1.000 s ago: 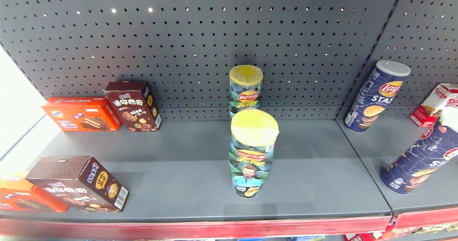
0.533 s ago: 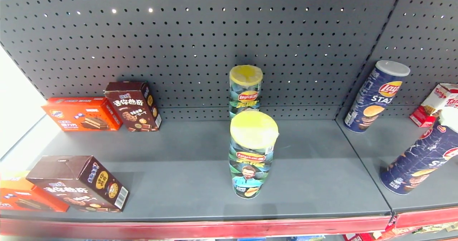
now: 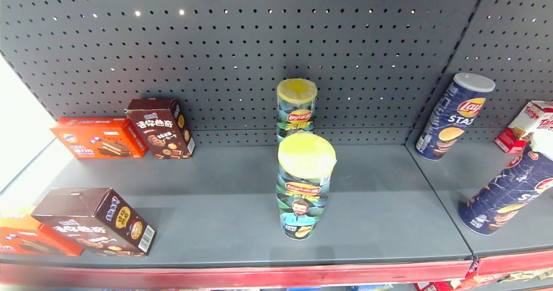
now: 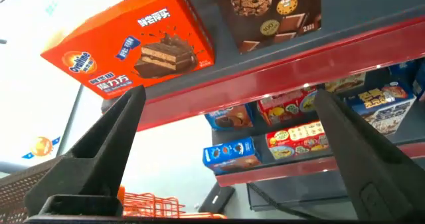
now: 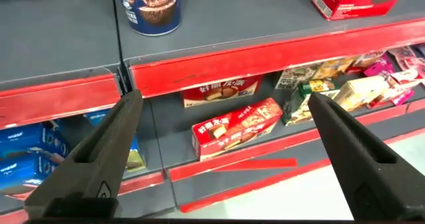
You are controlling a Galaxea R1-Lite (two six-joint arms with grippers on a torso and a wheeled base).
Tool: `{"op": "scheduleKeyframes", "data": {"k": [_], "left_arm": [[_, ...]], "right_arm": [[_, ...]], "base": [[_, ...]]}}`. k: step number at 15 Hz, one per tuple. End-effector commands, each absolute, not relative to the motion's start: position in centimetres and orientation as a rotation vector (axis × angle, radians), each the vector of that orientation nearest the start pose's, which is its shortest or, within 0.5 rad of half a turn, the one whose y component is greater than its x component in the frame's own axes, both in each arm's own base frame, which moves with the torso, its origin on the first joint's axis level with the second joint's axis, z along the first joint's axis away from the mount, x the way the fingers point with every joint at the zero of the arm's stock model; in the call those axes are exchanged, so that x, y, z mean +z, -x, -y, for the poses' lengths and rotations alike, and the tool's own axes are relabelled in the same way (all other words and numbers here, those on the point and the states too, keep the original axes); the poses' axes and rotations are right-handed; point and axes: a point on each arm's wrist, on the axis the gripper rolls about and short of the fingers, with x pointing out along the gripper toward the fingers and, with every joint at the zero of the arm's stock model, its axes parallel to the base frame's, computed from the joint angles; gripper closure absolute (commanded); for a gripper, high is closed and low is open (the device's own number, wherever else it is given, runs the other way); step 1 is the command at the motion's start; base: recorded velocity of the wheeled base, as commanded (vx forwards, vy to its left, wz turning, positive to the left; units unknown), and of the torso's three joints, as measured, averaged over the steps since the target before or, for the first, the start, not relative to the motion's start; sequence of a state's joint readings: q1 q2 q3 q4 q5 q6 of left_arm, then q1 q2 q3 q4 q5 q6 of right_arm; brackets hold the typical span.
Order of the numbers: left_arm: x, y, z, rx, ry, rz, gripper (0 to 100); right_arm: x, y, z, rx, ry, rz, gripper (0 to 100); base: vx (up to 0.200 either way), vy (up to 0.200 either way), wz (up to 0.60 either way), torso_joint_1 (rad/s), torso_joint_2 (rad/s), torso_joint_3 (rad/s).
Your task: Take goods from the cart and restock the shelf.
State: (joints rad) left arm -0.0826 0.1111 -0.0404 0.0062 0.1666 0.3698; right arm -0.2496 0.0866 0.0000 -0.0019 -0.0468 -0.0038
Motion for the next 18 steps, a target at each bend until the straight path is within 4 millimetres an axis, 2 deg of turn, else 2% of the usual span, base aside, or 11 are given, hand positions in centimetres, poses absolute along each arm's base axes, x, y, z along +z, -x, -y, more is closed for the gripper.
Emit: {"op": "scheduleKeyframes", "data": {"k": [1, 2, 3, 7, 9, 11, 12, 14, 15, 17, 18], "left_arm": [[8.86, 1.61, -0.48, 0.087, -0.377, -0.099, 0], [8.86, 1.61, -0.48, 0.087, -0.377, -0.099, 0], [8.85, 1.65, -0.47, 0.092, -0.376, -0.095, 0], [8.77, 1.81, -0.48, 0.098, -0.371, -0.079, 0], [8.70, 1.88, -0.44, 0.086, -0.305, -0.063, 0], [8.62, 1.83, -0.26, 0.004, -0.287, -0.047, 0], [8.58, 1.82, -0.01, -0.103, -0.269, -0.026, 0], [8.33, 1.84, 0.34, -0.248, -0.097, -0.041, 0], [8.37, 1.90, 0.47, -0.307, -0.069, -0.039, 0], [8.38, 1.90, 0.50, -0.322, -0.056, -0.038, 0], [8.33, 1.84, 0.36, -0.241, -0.056, -0.037, 0]], "right_arm": [[7.67, 1.65, 0.01, -0.106, 0.004, -0.089, 0], [7.67, 1.65, 0.01, -0.106, 0.004, -0.089, 0], [7.58, 2.28, 0.04, -0.069, -0.002, 0.003, 0], [7.56, 2.28, 0.07, -0.054, 0.002, 0.001, 0], [7.56, 2.28, 0.07, -0.054, 0.002, 0.001, 0], [7.56, 2.28, 0.07, -0.054, 0.002, 0.001, 0], [7.56, 2.28, 0.07, -0.054, 0.002, 0.001, 0], [7.56, 2.28, 0.07, -0.054, 0.002, 0.001, 0], [7.56, 2.28, 0.07, -0.054, 0.002, 0.001, 0], [7.56, 2.28, 0.07, -0.054, 0.002, 0.001, 0], [7.56, 2.28, 0.07, -0.054, 0.002, 0.001, 0]], "base": [[0.000, 0.000, 0.00, 0.000, 0.00, 0.000], [0.000, 0.000, 0.00, 0.000, 0.00, 0.000], [0.000, 0.000, 0.00, 0.000, 0.00, 0.000], [0.000, 0.000, 0.00, 0.000, 0.00, 0.000], [0.000, 0.000, 0.00, 0.000, 0.00, 0.000], [0.000, 0.000, 0.00, 0.000, 0.00, 0.000], [0.000, 0.000, 0.00, 0.000, 0.00, 0.000], [0.000, 0.000, 0.00, 0.000, 0.00, 0.000], [0.000, 0.000, 0.00, 0.000, 0.00, 0.000], [0.000, 0.000, 0.00, 0.000, 0.00, 0.000], [0.000, 0.000, 0.00, 0.000, 0.00, 0.000]]}}
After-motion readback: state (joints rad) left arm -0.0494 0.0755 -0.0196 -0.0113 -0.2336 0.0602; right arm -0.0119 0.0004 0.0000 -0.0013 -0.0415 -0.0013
